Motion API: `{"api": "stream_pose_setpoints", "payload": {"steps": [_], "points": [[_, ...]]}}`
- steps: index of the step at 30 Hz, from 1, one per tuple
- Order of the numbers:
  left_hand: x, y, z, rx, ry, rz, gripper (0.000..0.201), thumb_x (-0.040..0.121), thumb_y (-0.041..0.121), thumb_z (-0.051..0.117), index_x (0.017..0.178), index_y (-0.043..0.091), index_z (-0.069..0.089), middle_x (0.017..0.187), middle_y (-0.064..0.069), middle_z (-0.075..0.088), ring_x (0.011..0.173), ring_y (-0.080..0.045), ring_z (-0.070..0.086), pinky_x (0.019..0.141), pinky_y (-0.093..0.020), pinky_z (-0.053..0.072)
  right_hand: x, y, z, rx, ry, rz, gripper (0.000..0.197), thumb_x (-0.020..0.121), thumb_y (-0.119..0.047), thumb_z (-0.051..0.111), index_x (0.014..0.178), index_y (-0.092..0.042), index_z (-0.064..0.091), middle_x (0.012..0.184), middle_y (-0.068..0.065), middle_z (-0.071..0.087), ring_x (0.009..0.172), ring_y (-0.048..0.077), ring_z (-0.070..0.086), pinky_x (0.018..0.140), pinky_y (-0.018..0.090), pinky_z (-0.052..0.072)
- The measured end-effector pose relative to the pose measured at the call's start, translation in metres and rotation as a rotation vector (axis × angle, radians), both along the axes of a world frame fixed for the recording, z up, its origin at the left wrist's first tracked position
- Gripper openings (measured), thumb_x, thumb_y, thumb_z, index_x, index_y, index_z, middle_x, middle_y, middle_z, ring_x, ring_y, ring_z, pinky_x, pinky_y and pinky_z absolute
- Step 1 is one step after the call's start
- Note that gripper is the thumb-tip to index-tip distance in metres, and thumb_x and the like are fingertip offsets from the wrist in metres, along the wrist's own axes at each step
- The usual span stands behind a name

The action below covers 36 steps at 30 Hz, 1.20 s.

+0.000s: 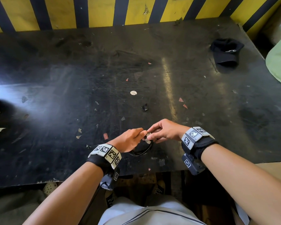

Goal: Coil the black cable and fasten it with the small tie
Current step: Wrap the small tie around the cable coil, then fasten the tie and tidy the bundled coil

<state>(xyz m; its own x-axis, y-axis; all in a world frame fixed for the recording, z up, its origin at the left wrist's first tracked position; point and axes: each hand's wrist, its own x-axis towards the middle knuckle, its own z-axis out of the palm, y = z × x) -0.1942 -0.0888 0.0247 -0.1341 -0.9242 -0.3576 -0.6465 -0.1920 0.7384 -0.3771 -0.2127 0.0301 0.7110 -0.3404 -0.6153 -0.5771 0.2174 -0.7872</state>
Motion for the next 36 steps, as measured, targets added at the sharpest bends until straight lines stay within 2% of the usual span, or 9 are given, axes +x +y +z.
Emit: {"api": "stream_pose_setpoints", "payload": {"steps": [6,13,15,17,18,20,27,33,36], "points": [[0.000,-0.008,-0.005,-0.029,-0.060,0.024,0.035,0.110,0.037,0.034,0.087,0.019,0.053,0.074,0.003,0.055,0.061,-0.010,0.048,0.056,-0.019,0.038,0.004,0.004,-0.004,-0.004,0.002,-0.038,0.038,0.087,-0.012,0.079,0.123,-0.004,0.067,0.107,0.012,0.079,0.097,0.015,0.073,0.093,0.035,0.059],[0.001,-0.015,-0.002,-0.020,-0.070,0.118,0.038,0.109,0.041,0.035,0.092,0.016,0.058,0.072,0.003,0.058,0.064,-0.018,0.057,0.061,-0.033,0.043,0.008,0.004,0.002,-0.061,-0.006,-0.101,0.034,0.089,0.002,0.072,0.122,0.003,0.062,0.074,0.001,0.077,0.063,0.001,0.068,0.057,0.011,0.049],[0.001,-0.016,-0.002,-0.009,-0.050,0.139,0.040,0.108,0.044,0.035,0.098,0.016,0.061,0.076,-0.003,0.064,0.070,-0.025,0.064,0.066,-0.041,0.050,0.007,0.000,0.003,-0.114,0.015,-0.074,0.034,0.087,-0.006,0.075,0.120,-0.003,0.063,0.080,0.006,0.079,0.067,0.004,0.068,0.066,0.017,0.051],[0.004,-0.018,-0.005,0.003,-0.047,0.136,0.037,0.107,0.045,0.037,0.102,0.018,0.061,0.081,-0.005,0.067,0.069,-0.020,0.062,0.064,-0.037,0.050,0.005,-0.007,0.003,-0.172,0.034,-0.050,0.035,0.084,-0.012,0.078,0.117,-0.008,0.066,0.090,0.011,0.081,0.081,0.013,0.070,0.085,0.034,0.054],[0.006,-0.021,-0.007,0.008,-0.048,0.138,0.034,0.107,0.044,0.039,0.103,0.018,0.061,0.082,-0.002,0.067,0.067,-0.014,0.060,0.061,-0.030,0.048,0.004,-0.011,0.004,-0.195,0.047,-0.048,0.033,0.085,-0.011,0.077,0.116,-0.009,0.066,0.092,0.012,0.081,0.083,0.013,0.070,0.089,0.033,0.053],[0.008,-0.030,-0.009,0.015,-0.052,0.149,0.028,0.106,0.042,0.044,0.102,0.021,0.062,0.084,0.002,0.070,0.065,-0.008,0.059,0.061,-0.023,0.045,0.004,-0.019,0.005,-0.251,0.079,-0.062,0.029,0.087,-0.007,0.075,0.114,-0.009,0.066,0.094,0.015,0.080,0.079,0.013,0.069,0.082,0.026,0.052],[0.015,-0.091,-0.018,0.118,-0.021,0.188,0.034,0.103,0.044,0.051,0.100,0.017,0.071,0.093,-0.004,0.077,0.077,-0.017,0.067,0.080,-0.039,0.056,0.006,-0.051,-0.004,-0.487,0.196,-0.169,0.023,0.085,-0.017,0.074,0.104,-0.020,0.062,0.087,0.006,0.079,0.075,0.019,0.069,0.058,0.024,0.045],[0.030,-0.143,-0.047,0.151,-0.303,0.373,0.028,0.091,0.042,0.062,0.090,0.017,0.075,0.101,-0.008,0.077,0.103,-0.032,0.069,0.094,-0.038,0.054,-0.022,-0.085,-0.021,-0.498,0.295,-0.298,0.023,0.085,-0.022,0.072,0.106,-0.021,0.064,0.090,0.009,0.078,0.090,0.026,0.072,0.088,0.035,0.047],[0.027,-0.156,-0.069,0.160,-0.358,0.478,0.031,0.086,0.043,0.072,0.108,0.021,0.071,0.115,-0.008,0.073,0.113,-0.032,0.066,0.098,-0.038,0.053,-0.041,-0.097,-0.036,-0.440,0.288,-0.408,0.021,0.082,-0.023,0.076,0.099,-0.025,0.063,0.092,0.011,0.077,0.081,0.026,0.071,0.077,0.033,0.055]]}}
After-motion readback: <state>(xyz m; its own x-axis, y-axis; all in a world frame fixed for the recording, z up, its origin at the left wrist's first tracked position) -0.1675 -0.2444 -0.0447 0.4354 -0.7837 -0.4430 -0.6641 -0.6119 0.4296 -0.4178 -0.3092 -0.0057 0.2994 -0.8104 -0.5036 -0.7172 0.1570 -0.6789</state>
